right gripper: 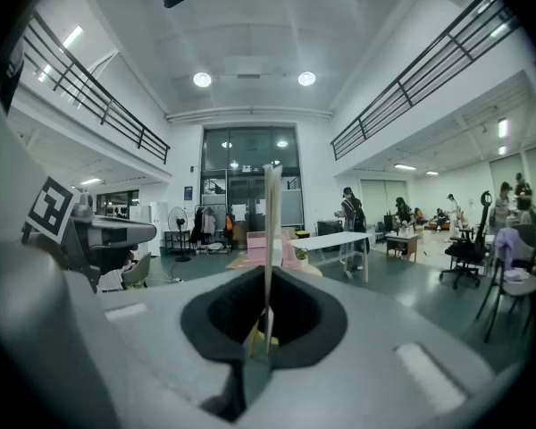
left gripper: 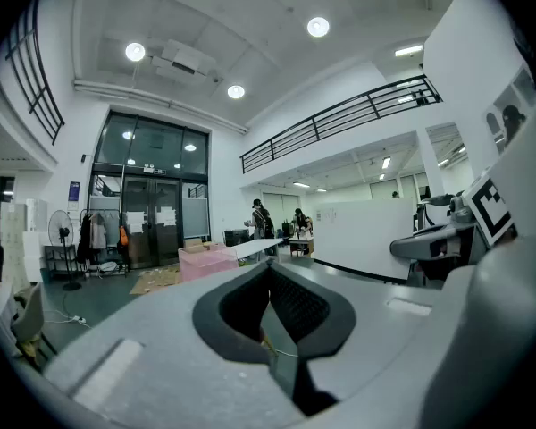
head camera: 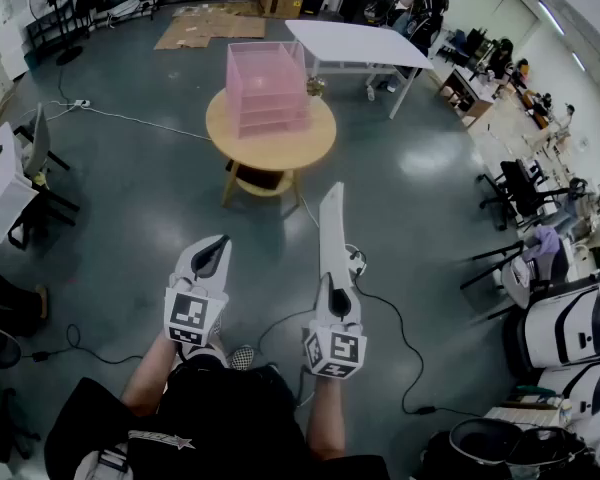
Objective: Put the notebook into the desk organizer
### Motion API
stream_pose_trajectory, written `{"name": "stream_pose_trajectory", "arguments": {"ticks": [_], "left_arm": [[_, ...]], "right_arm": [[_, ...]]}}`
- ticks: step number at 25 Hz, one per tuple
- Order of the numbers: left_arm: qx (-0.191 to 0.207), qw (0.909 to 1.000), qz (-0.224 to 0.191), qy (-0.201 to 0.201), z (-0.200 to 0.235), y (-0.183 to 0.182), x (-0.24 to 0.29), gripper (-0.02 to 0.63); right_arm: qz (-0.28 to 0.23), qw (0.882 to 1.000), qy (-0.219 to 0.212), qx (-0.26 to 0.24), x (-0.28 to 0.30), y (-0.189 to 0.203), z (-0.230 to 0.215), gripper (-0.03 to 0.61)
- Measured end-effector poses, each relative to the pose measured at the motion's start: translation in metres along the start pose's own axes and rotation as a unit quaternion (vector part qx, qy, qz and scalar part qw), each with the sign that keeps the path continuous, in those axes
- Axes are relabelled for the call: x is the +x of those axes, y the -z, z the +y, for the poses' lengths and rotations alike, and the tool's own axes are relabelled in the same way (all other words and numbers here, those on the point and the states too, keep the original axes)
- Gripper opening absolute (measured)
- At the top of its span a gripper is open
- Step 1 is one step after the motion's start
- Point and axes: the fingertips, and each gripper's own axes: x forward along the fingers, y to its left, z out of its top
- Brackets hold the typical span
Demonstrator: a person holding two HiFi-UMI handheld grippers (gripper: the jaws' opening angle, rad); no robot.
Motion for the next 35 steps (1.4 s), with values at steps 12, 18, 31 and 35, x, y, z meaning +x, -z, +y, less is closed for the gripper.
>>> {"name": "stream_pose_trajectory", "arguments": {"ticks": [12, 18, 31, 35], "left_arm": [[0.002, 0.9999, 0.004, 0.013, -0.015, 0.001, 0.028, 0.011], [0.000, 0.9999, 0.009, 0.014, -0.008, 0.006, 0.065, 0.011], [-0.015, 0.9994, 0.030, 0.013, 0.029, 0.008, 0.187, 0.011], [-0.019, 0.9991, 0.037, 0.011, 0.041, 0.009, 0.224, 0.011]], "right_arm": [[-0.002, 1.000, 0.002, 0.004, 0.007, 0.002, -0.018, 0.012], [-0.003, 1.000, 0.002, 0.012, 0.040, 0.000, -0.036, 0.012], [0.023, 0.999, -0.019, 0.016, 0.161, -0.011, -0.070, 0.012], [0.026, 0.999, -0.023, 0.016, 0.198, -0.019, -0.082, 0.012]]}}
